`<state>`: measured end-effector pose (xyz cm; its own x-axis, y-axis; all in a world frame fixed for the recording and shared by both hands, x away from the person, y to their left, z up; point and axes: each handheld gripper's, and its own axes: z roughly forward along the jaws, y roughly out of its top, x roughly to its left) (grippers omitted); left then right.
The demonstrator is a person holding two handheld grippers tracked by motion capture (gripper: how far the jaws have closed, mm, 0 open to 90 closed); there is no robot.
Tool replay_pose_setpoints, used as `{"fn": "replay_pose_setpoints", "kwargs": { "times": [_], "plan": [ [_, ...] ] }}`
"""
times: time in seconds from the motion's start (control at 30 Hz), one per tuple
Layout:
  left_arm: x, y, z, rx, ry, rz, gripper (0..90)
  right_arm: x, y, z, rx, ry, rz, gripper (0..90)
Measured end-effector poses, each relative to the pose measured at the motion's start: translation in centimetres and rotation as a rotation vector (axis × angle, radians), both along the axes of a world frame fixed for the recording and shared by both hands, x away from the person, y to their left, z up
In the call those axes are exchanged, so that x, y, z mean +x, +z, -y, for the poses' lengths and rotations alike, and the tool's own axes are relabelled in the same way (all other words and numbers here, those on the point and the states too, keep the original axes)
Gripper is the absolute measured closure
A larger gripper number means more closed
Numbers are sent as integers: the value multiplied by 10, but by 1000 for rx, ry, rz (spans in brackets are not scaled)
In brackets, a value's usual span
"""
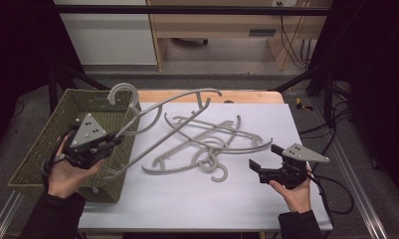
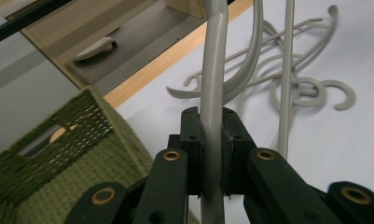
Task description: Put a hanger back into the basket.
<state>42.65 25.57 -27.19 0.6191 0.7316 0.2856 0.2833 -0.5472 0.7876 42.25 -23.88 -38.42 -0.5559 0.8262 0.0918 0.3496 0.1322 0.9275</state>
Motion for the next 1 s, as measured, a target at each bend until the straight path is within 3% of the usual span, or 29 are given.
{"fn": "replay_pose_setpoints", "kwargs": {
  "times": [0.33,0.73,1.0],
  "plan": [
    [27,6,-41,23,73,8,815,0,0,0,-1,1,2,52],
    [49,-12,-90,66,181,-18,816,1,-3,-3,-20,5,-13,54],
    [51,-28,-116,82,224,-30,815,2,-4,-4,-25,8,-16,54]
  ]
}}
